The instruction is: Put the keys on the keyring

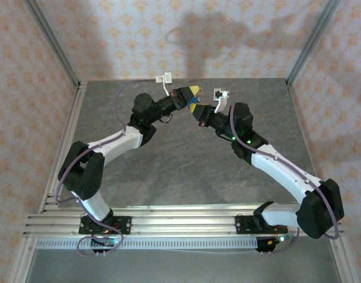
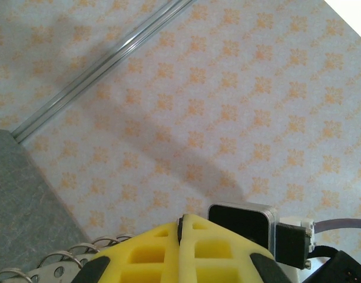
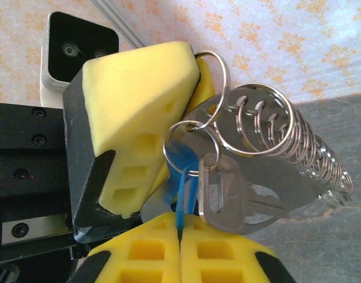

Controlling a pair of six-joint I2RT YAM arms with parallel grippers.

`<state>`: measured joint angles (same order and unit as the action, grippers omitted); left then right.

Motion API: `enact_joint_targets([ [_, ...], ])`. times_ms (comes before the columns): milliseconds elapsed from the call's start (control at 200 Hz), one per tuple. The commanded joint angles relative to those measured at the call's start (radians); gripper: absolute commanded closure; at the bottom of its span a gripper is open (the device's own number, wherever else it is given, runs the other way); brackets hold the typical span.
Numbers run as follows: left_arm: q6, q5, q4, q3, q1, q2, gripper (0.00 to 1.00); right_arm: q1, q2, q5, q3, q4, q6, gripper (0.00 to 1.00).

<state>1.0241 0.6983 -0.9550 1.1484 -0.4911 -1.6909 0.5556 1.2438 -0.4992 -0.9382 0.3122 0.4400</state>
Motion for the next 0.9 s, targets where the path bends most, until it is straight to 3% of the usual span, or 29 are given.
enact_joint_targets([
  [0, 0.013, -0.042, -0.108, 0.005, -0.014, 0.044, 1.0, 0.009, -0.04, -0.048, 0.01, -0.084, -0.02, 0.76],
  [125, 0.025, -0.064, -0.112, -0.001, -0.015, 0.044, 1.0, -0.047, -0.112, -0.055, 0.057, -0.086, 0.007, 0.62],
  [440, 0.066, -0.058, -0.145, 0.017, -0.014, 0.022, 1.0, -0.142, -0.278, -0.001, 0.12, -0.101, 0.046, 0.59],
  [896, 0.121, -0.066, -0.2, 0.015, -0.015, 0.007, 1.0, -0.146, -0.098, -0.05, -0.004, 0.152, 0.23, 0.64],
])
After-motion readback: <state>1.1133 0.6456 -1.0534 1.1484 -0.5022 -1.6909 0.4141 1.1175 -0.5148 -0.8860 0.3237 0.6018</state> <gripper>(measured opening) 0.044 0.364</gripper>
